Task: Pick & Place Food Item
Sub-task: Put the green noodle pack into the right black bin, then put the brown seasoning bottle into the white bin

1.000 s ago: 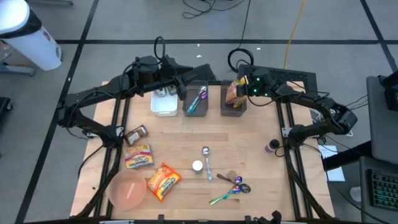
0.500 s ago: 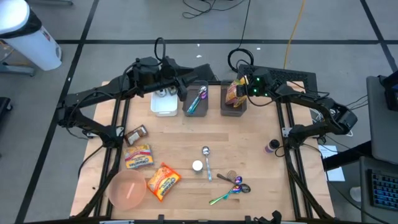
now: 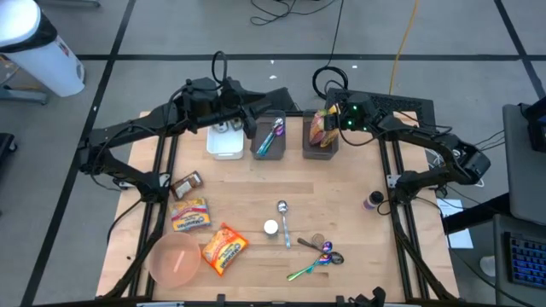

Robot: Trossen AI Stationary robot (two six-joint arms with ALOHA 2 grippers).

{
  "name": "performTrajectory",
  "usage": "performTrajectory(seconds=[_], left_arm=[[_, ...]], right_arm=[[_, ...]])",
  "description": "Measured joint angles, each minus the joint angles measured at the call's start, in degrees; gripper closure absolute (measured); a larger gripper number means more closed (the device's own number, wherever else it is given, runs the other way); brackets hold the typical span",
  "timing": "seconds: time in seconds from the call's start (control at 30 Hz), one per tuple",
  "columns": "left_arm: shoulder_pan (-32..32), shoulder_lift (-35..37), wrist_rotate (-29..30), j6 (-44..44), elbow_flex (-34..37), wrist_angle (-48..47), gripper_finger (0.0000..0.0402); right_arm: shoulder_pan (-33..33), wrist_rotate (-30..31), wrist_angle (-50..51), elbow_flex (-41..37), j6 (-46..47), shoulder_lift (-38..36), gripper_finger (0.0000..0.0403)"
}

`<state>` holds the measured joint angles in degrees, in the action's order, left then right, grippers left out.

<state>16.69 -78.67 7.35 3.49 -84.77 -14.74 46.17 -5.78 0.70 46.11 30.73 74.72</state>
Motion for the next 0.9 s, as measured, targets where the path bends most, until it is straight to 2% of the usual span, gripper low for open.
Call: performTrajectory(seconds=[0.27,0.4,0.57,0.73,0.9], left_arm=[[0.0,0.0,0.0,-1.0,0.0,0.0,0.0215],[0.0,0.0,0.0,-3.3,0.0,-0.1,0.0215],[0.5,1.6,-0.5,-2.0,0.0,-1.3,0.0215],[3.8,5.3,-8.9,1.8,0.0,-5.3,0.0215],[9.9,10.9,-14.7,5.4,0.5,-10.0,0.0215]], right_arm=[[0.0,-0.1,-0.1,0.0,0.0,-0.4,0.0283],[0.0,-0.2,-1.4,0.0,-0.1,-1.8,0.0271],[0.0,-0.4,-3.2,0.0,-0.2,-4.6,0.0269],[0.0,-5.8,-6.8,0.0,0.9,-8.1,0.0268],[-1.4,-12.7,-16.8,0.0,5.2,-10.6,0.0268]])
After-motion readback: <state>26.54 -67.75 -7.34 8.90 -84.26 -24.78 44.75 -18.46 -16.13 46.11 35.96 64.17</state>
